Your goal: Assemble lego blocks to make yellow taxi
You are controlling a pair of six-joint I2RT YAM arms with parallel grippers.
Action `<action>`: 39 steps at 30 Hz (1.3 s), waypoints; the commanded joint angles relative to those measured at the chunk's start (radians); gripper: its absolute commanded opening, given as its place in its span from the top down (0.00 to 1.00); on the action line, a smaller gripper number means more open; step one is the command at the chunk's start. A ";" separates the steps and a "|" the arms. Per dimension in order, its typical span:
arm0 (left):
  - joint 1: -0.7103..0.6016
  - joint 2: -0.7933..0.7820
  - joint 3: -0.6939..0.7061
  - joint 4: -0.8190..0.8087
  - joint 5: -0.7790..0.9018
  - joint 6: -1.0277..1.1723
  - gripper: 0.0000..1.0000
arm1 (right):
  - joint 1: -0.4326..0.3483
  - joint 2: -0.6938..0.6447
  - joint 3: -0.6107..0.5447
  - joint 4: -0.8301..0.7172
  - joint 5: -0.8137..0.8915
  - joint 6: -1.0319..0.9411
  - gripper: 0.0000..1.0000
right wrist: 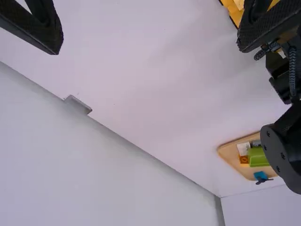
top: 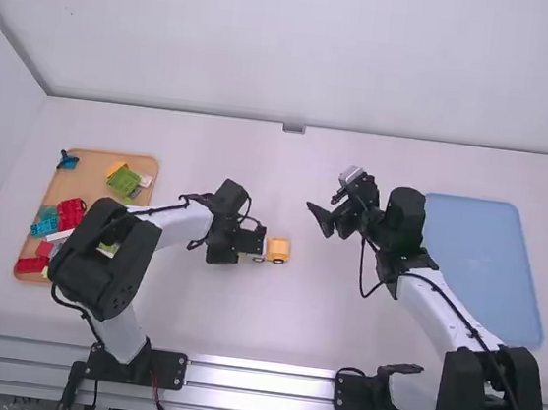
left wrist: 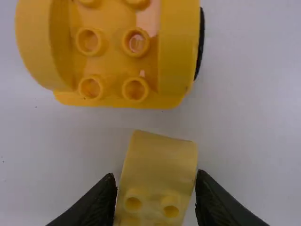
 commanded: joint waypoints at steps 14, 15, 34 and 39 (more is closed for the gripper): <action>0.002 0.013 -0.013 0.079 -0.077 -0.748 0.65 | 0.002 0.001 0.000 0.034 -0.003 -0.001 0.02; 0.002 0.013 -0.013 0.089 -0.097 -0.801 0.65 | 0.002 0.001 0.000 0.034 -0.003 -0.002 0.02; 0.005 0.013 -0.008 0.056 -0.049 -2.407 0.98 | 0.002 0.003 0.000 0.042 -0.003 0.000 0.02; 0.002 0.013 -0.008 0.040 -0.006 -2.746 0.98 | 0.003 0.003 0.000 0.036 -0.002 -0.002 0.02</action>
